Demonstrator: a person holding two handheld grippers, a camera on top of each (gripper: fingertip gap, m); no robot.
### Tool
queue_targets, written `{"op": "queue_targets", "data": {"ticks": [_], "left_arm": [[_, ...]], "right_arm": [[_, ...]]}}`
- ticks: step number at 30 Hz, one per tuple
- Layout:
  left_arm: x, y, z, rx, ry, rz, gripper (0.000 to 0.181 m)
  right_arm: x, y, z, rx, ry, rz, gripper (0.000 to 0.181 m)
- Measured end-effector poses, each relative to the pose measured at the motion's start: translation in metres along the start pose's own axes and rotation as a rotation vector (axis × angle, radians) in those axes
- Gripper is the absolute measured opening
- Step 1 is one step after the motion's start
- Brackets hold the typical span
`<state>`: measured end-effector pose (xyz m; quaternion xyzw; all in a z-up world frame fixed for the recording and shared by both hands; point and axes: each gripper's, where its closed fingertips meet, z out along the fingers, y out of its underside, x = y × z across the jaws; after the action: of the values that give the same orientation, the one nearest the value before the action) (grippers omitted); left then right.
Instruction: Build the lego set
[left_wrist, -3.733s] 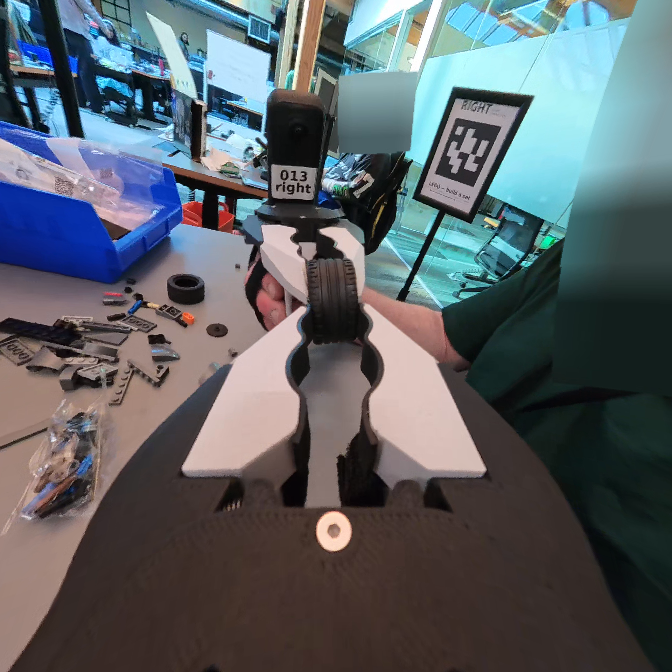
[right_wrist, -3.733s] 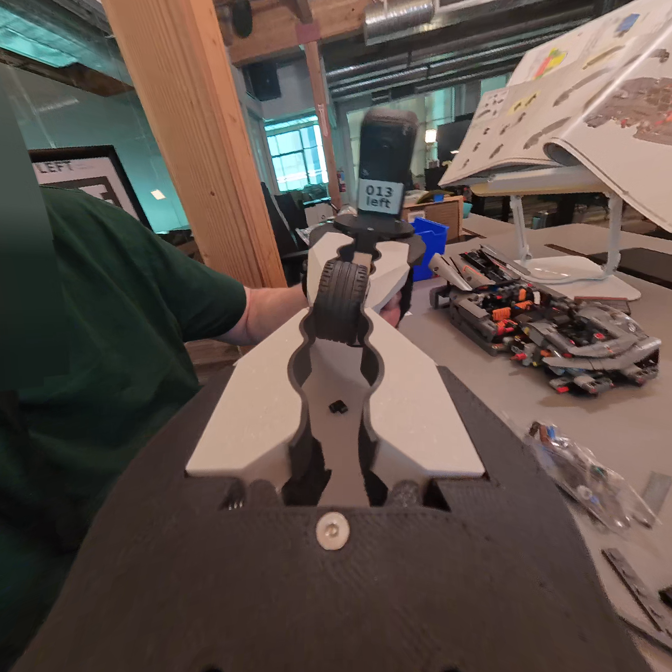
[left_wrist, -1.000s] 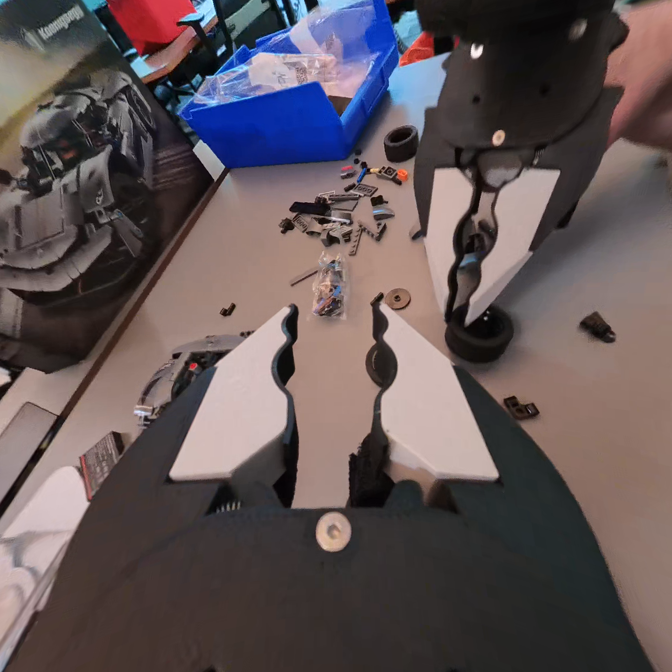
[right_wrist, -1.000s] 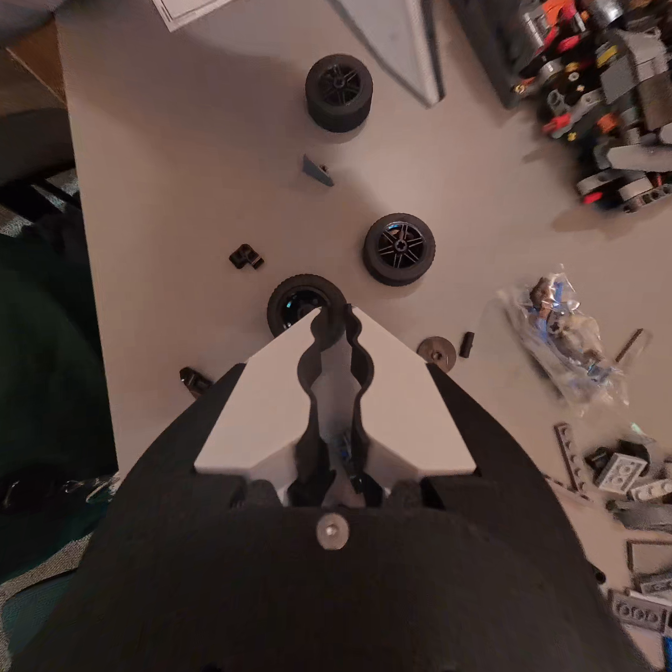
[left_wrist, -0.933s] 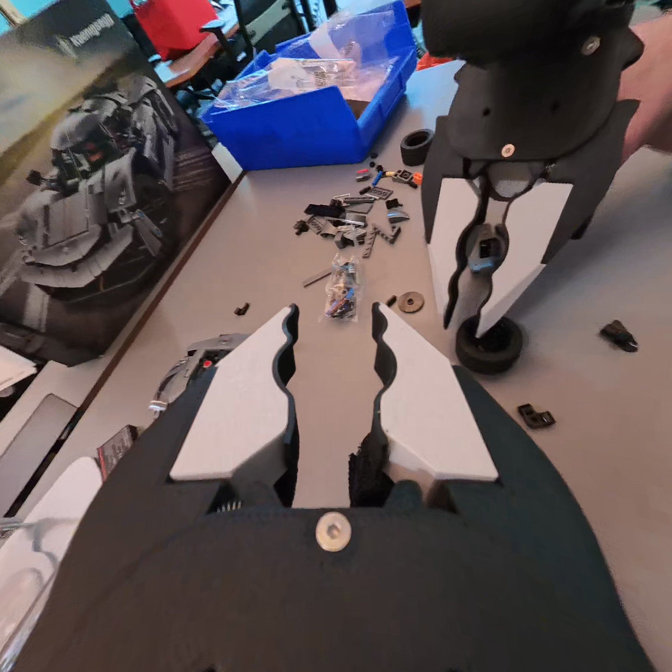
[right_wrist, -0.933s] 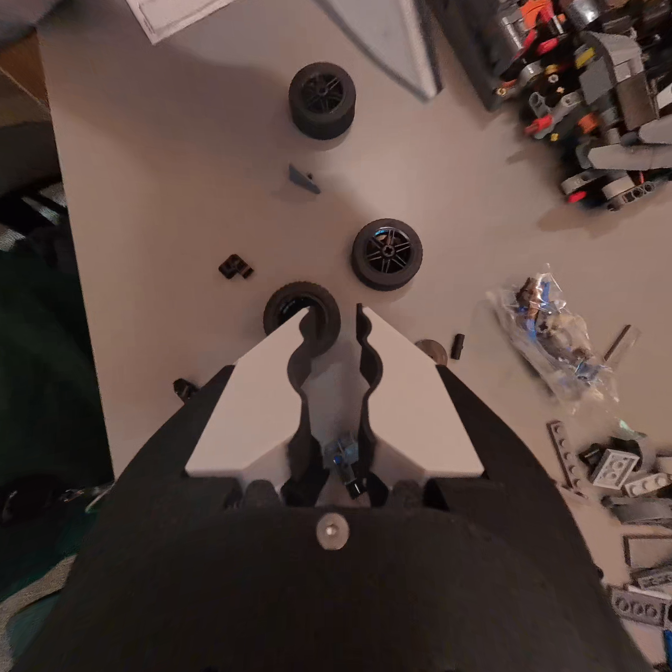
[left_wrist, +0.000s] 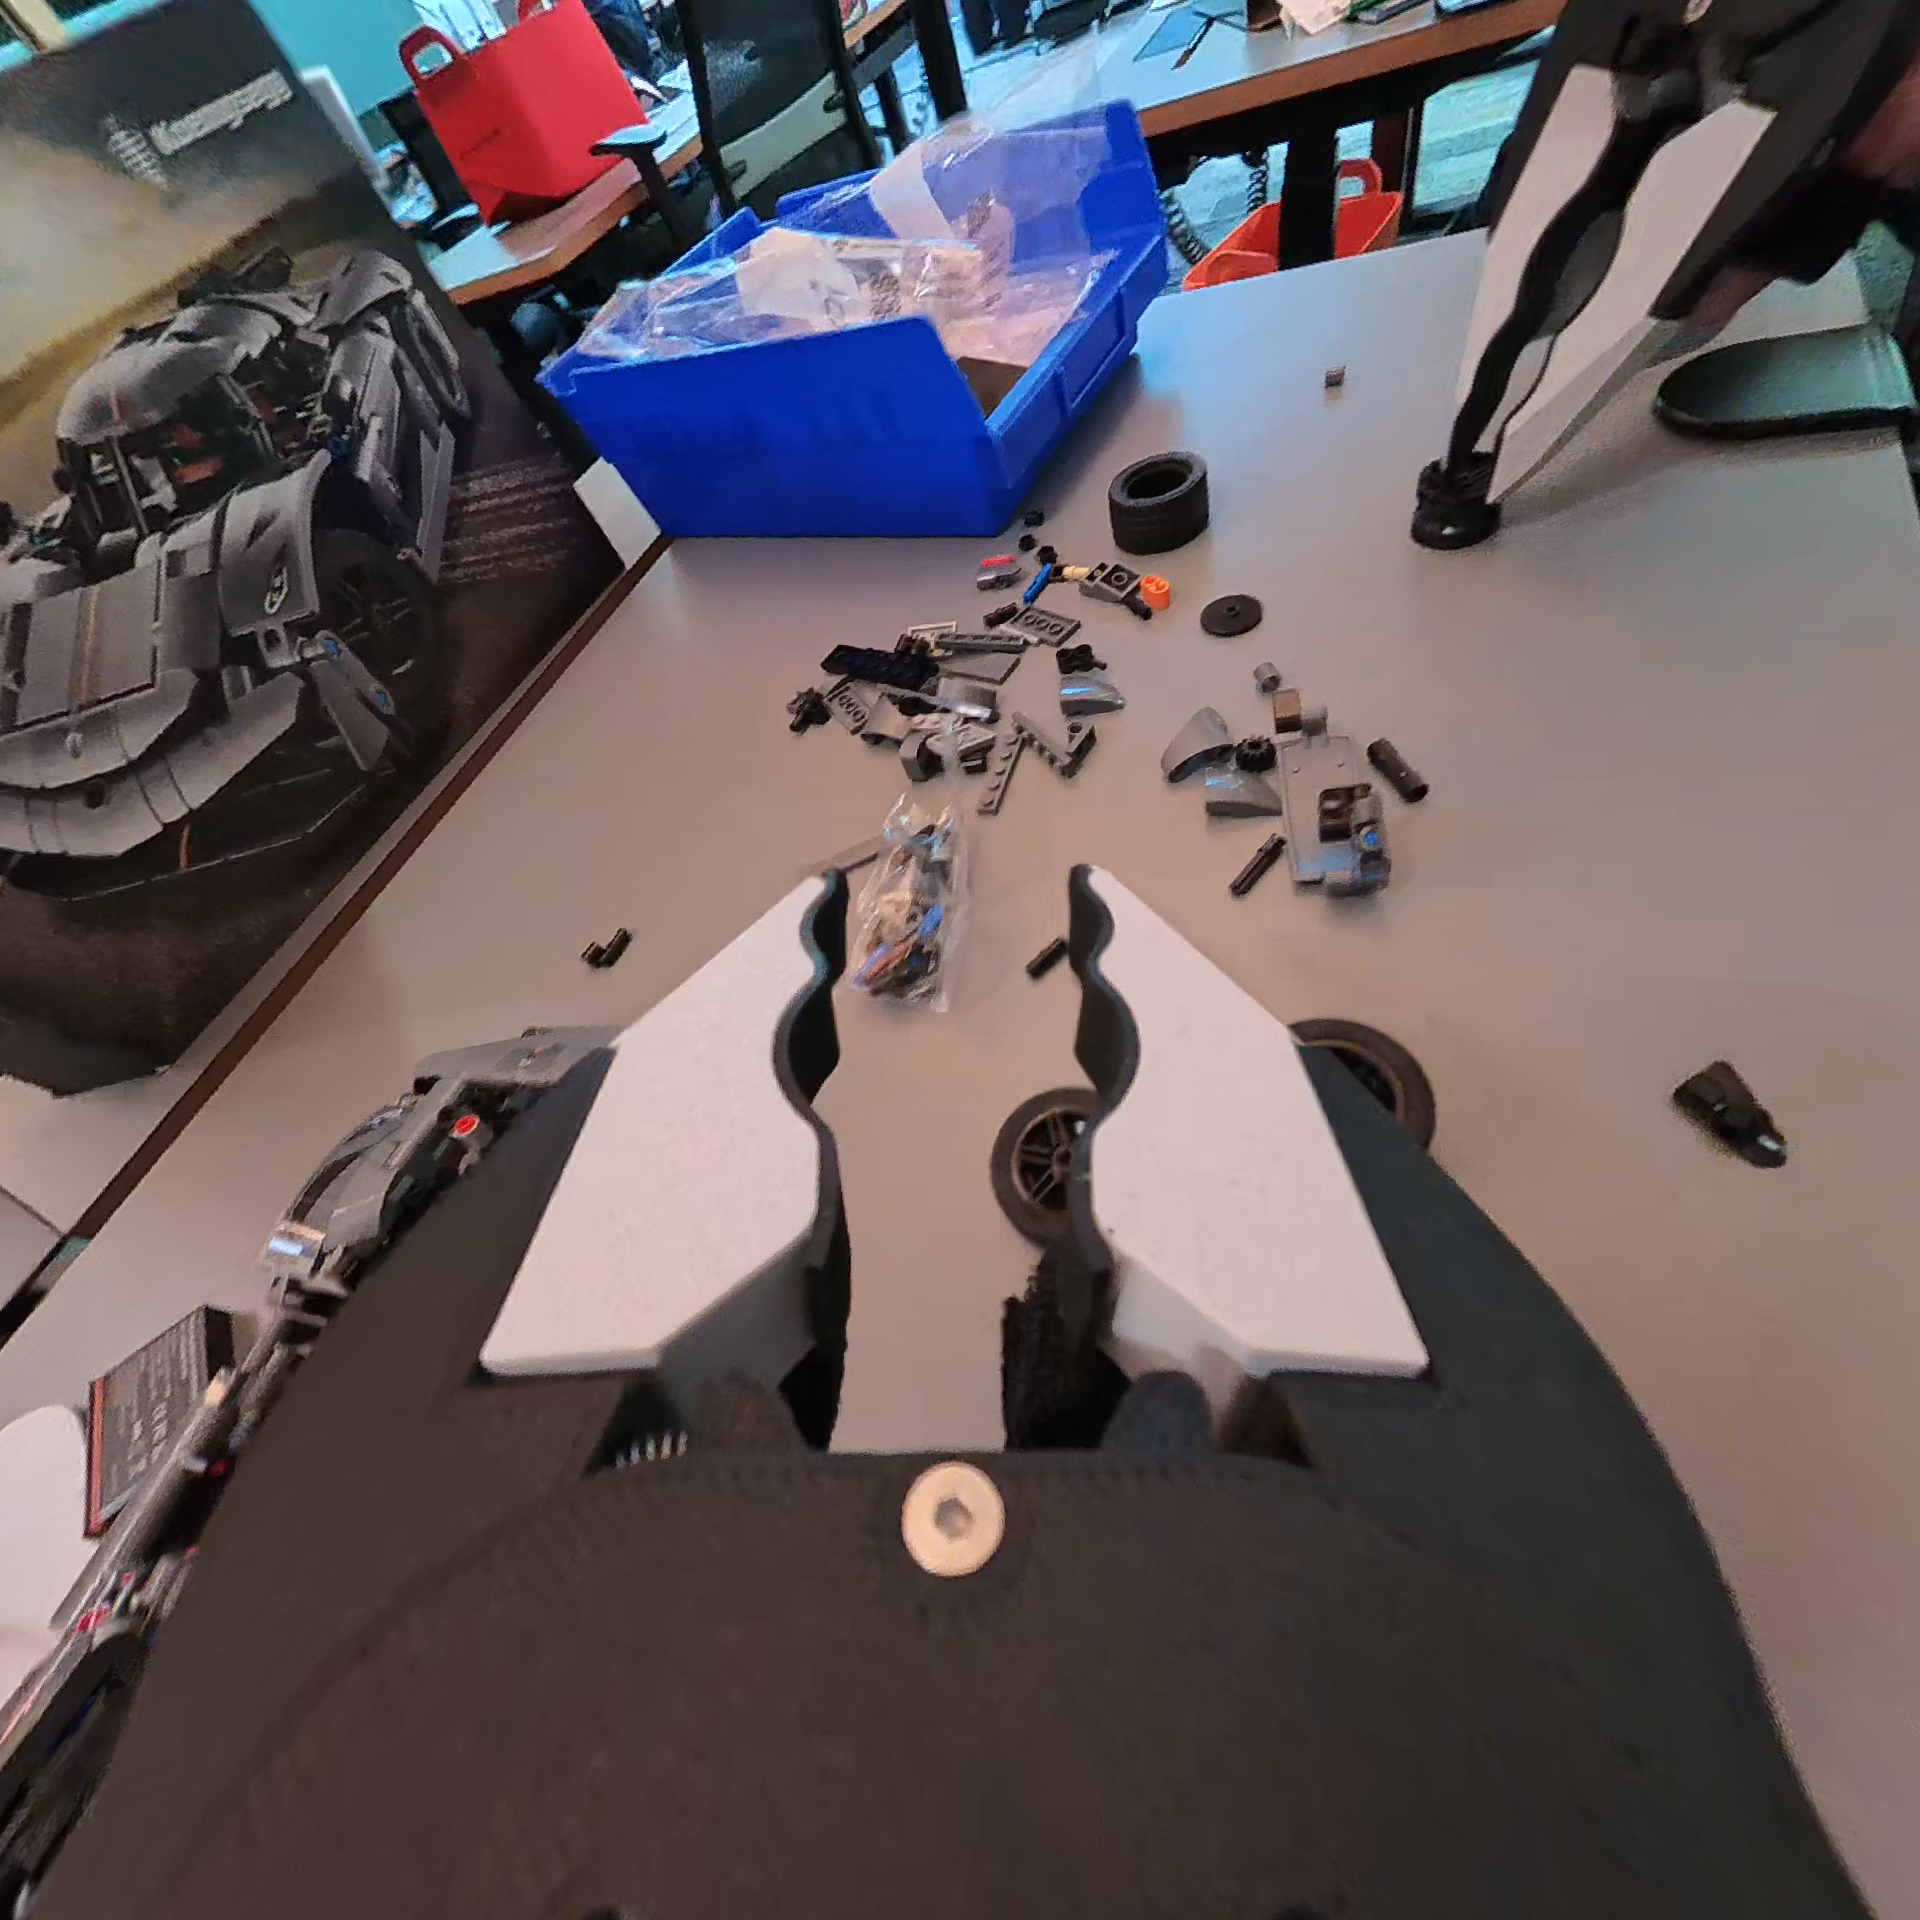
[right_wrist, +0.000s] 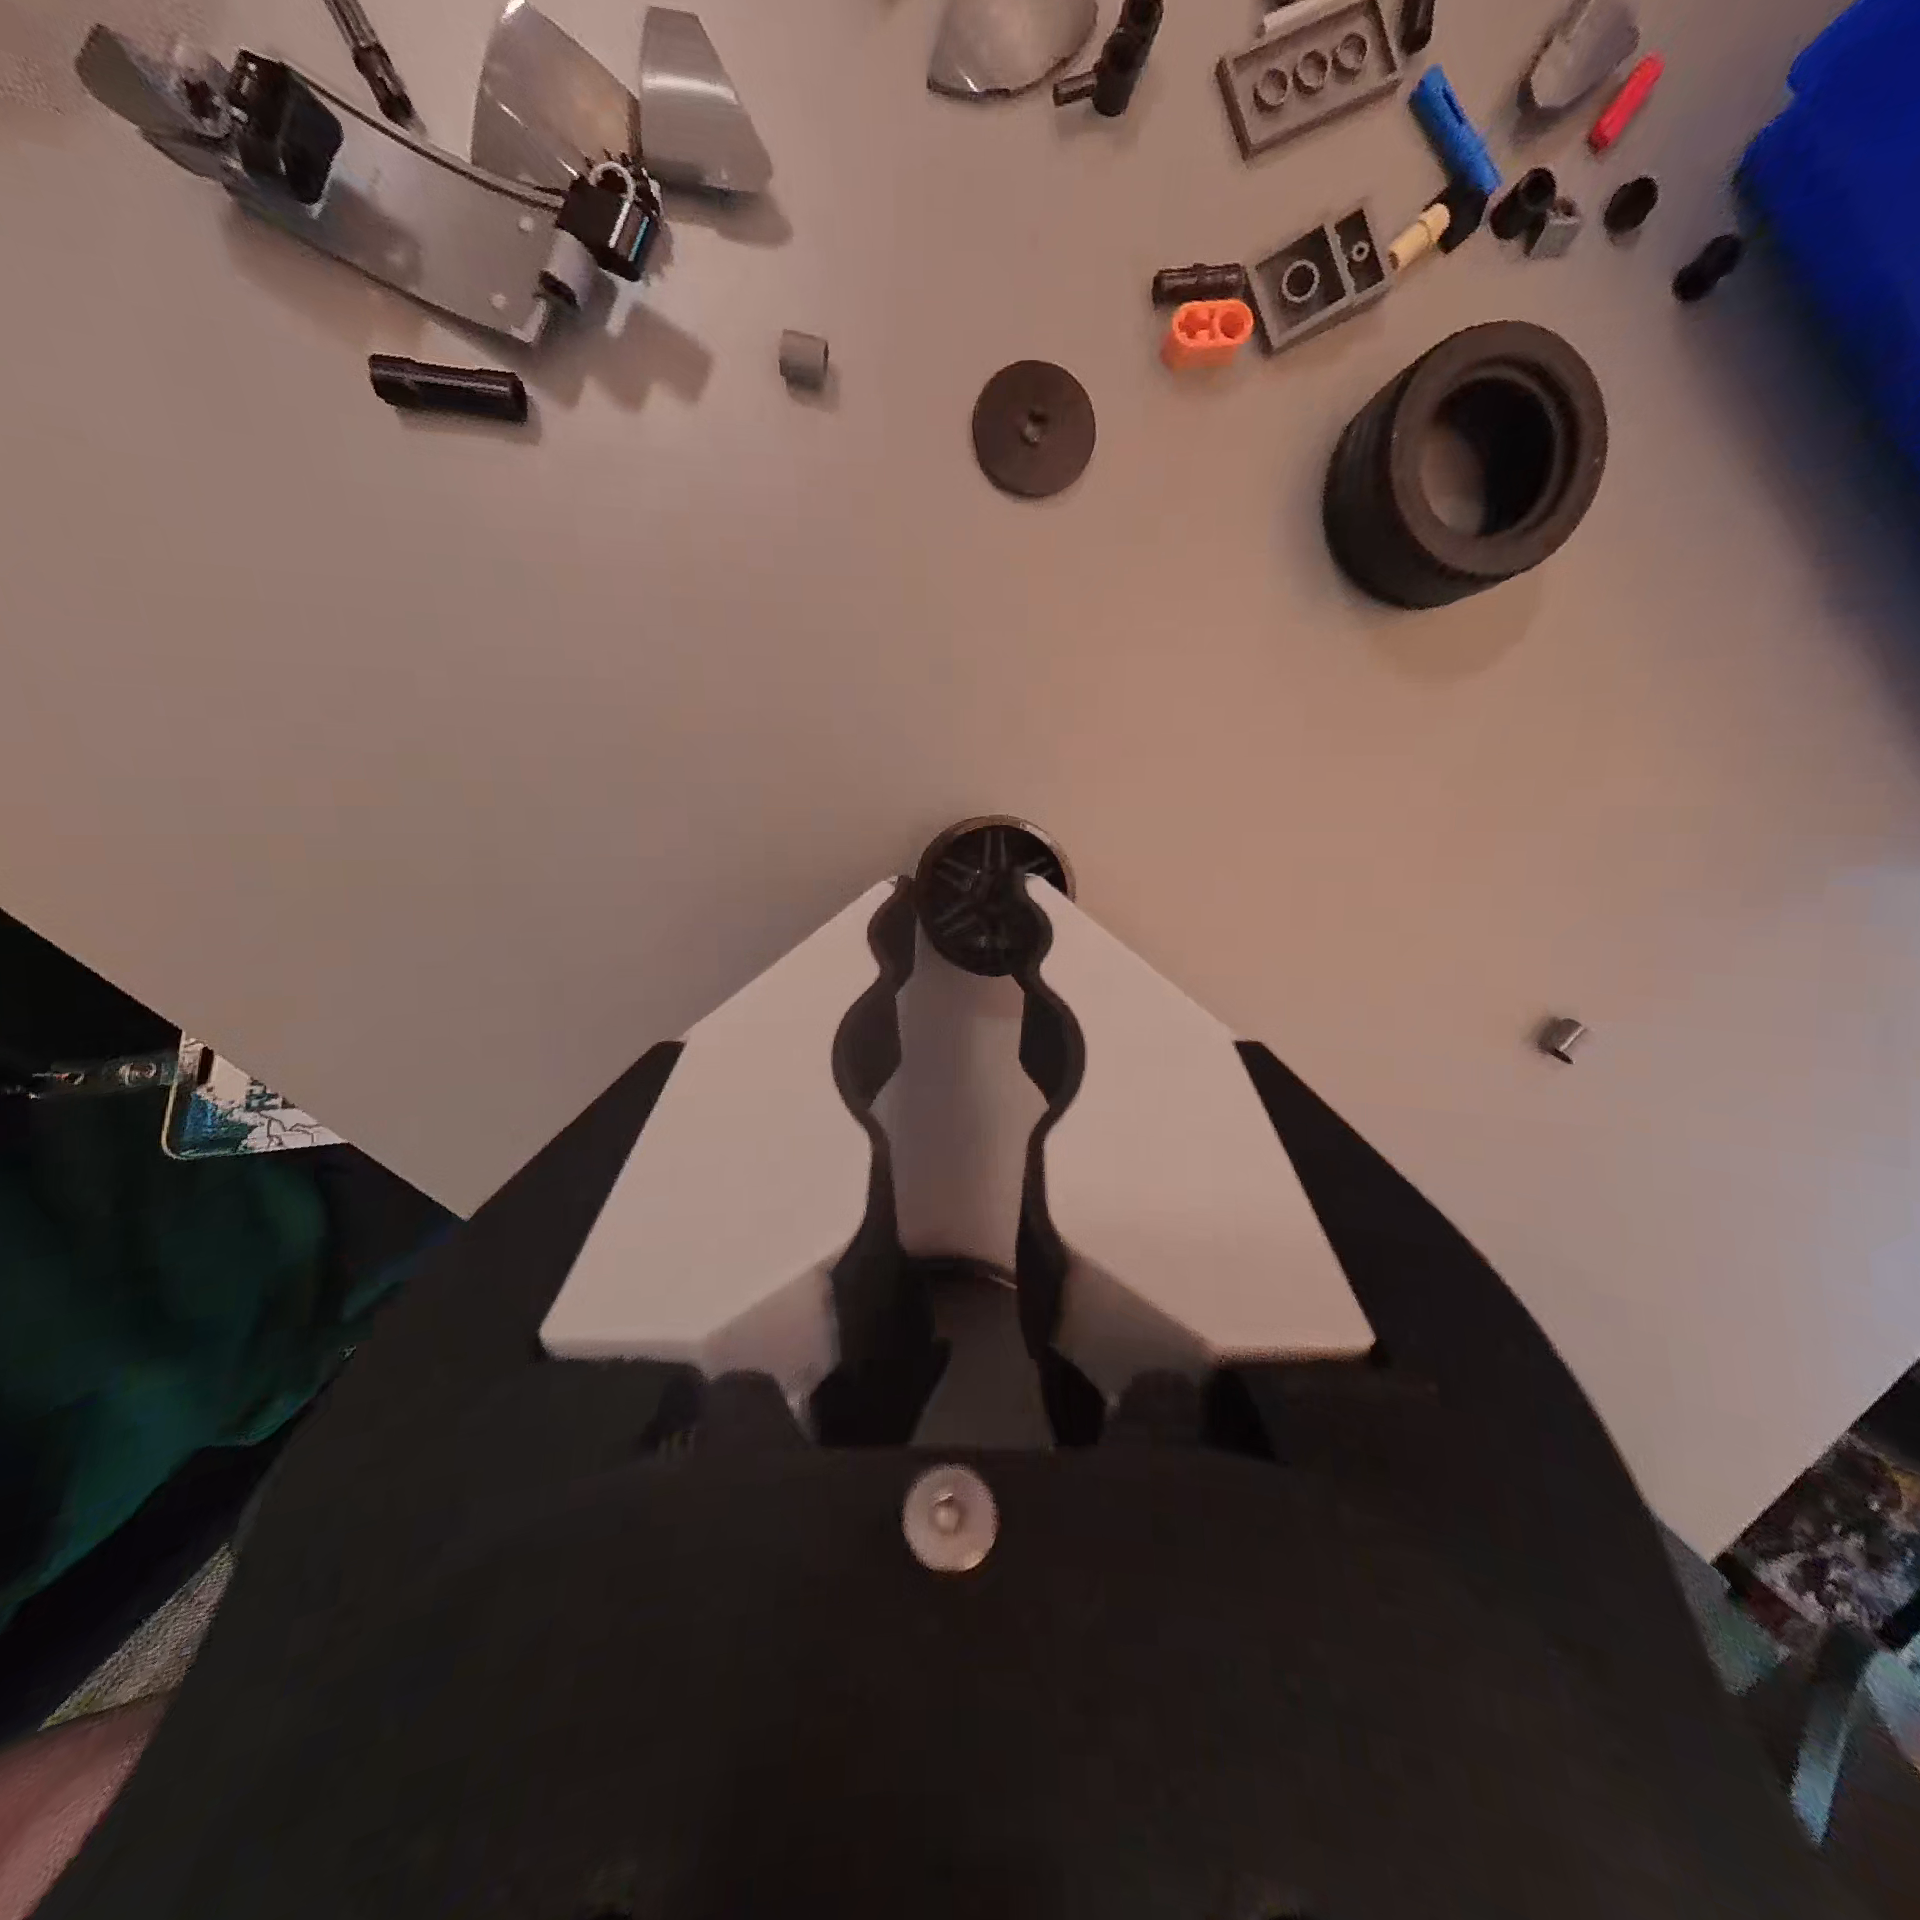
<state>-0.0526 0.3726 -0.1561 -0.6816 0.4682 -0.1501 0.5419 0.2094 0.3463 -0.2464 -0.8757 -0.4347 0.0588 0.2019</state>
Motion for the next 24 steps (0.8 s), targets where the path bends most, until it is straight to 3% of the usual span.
{"op": "queue_targets", "data": {"ticks": [6, 12, 15, 18, 20, 24], "left_arm": [[0.044, -0.048, 0.036, -0.052, 0.158, 0.153, 0.044], [0.080, -0.082, 0.129, -0.139, 0.300, 0.297, 0.053], [0.091, -0.078, 0.183, -0.209, 0.372, 0.276, 0.057], [0.095, -0.063, 0.225, -0.287, 0.389, 0.283, 0.059], [0.095, -0.053, 0.244, -0.336, 0.394, 0.289, 0.060], [0.098, -0.040, 0.265, -0.413, 0.420, 0.259, 0.065]], "right_arm": [[-0.008, 0.001, -0.003, 0.066, -0.049, -0.053, 0.021], [0.001, 0.008, -0.015, 0.128, 0.022, -0.042, 0.043], [0.003, 0.007, -0.008, 0.134, 0.016, -0.039, 0.049], [-0.001, 0.008, 0.007, 0.103, -0.006, -0.061, 0.042], [-0.004, 0.007, 0.012, 0.114, -0.030, -0.081, 0.031], [-0.007, 0.005, 0.007, 0.172, -0.075, -0.094, 0.030]]}}
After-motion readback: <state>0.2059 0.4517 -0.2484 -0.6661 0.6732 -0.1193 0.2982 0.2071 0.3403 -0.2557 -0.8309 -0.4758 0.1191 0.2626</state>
